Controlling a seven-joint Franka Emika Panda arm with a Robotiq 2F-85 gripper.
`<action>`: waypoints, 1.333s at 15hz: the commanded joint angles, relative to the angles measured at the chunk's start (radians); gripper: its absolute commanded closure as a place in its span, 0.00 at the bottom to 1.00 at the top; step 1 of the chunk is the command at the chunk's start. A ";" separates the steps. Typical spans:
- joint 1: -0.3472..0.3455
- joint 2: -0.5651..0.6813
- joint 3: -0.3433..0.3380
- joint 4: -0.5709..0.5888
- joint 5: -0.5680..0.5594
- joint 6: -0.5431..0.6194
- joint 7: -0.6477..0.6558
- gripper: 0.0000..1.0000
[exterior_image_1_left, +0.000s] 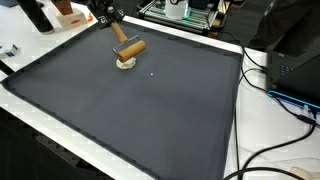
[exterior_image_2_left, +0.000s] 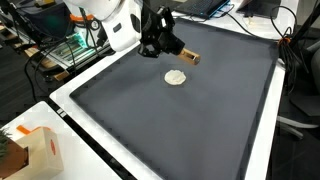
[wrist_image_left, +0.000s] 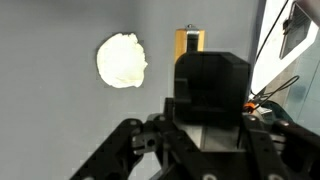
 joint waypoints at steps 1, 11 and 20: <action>-0.030 0.034 0.009 0.026 0.074 -0.075 -0.057 0.76; -0.026 0.168 0.044 0.092 0.119 -0.136 -0.081 0.76; -0.033 0.230 0.059 0.132 0.159 -0.170 -0.073 0.76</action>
